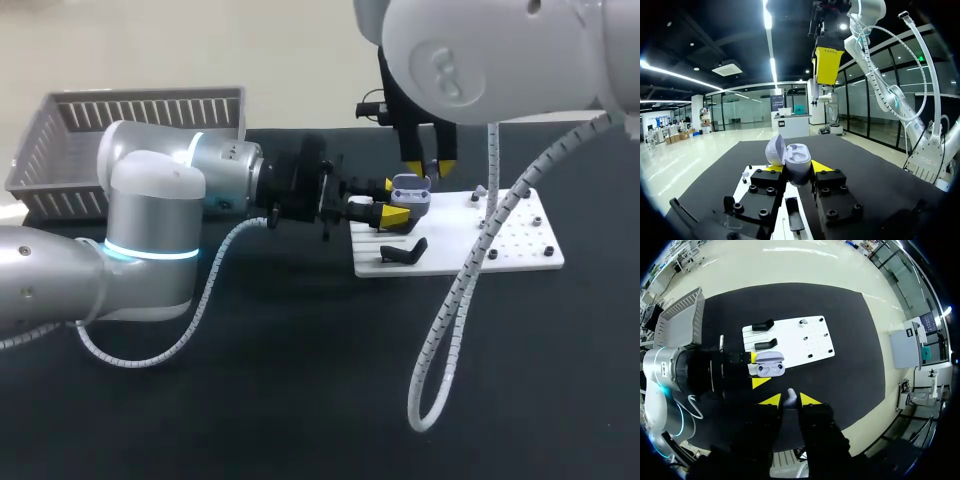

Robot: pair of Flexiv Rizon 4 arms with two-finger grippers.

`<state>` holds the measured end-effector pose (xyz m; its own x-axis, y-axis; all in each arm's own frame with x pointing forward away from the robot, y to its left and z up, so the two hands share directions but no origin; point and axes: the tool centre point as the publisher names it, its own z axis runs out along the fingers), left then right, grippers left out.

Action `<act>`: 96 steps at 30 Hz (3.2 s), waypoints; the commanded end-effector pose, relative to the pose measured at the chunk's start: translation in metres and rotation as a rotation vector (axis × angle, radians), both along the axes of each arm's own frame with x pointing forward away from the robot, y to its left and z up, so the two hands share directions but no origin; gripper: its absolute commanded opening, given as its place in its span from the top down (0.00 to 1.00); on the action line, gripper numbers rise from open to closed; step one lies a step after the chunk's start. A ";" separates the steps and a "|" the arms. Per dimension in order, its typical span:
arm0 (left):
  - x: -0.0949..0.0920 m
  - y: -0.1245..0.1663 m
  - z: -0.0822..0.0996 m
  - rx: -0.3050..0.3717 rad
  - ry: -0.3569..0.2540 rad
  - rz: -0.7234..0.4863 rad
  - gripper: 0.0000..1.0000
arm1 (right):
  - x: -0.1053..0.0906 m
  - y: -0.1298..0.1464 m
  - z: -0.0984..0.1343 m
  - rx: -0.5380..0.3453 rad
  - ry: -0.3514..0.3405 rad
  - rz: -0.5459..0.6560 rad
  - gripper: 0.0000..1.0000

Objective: Pick up each earbud case from the left stands, insert the matching earbuds, close the lid, and place the case in the box.

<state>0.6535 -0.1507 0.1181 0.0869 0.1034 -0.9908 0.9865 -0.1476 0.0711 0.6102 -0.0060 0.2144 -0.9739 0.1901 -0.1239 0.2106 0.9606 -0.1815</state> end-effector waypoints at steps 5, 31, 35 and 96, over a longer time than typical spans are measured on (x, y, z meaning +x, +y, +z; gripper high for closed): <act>0.000 0.000 -0.001 -0.003 -0.002 0.001 1.00 | -0.001 0.000 0.000 0.005 0.003 -0.024 1.00; 0.000 0.000 -0.001 -0.003 -0.002 0.001 1.00 | 0.026 0.008 -0.019 0.038 0.004 -0.340 1.00; 0.000 0.000 -0.001 -0.003 -0.002 0.001 1.00 | 0.027 0.008 -0.021 0.052 0.009 -0.344 1.00; 0.000 0.000 -0.001 -0.003 -0.002 0.001 1.00 | 0.041 0.008 -0.048 0.096 0.015 -0.579 1.00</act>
<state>0.6535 -0.1507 0.1181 0.0869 0.1035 -0.9908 0.9865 -0.1476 0.0711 0.6487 0.0012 0.1682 -0.7094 0.7014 -0.0693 0.7045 0.7025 -0.1009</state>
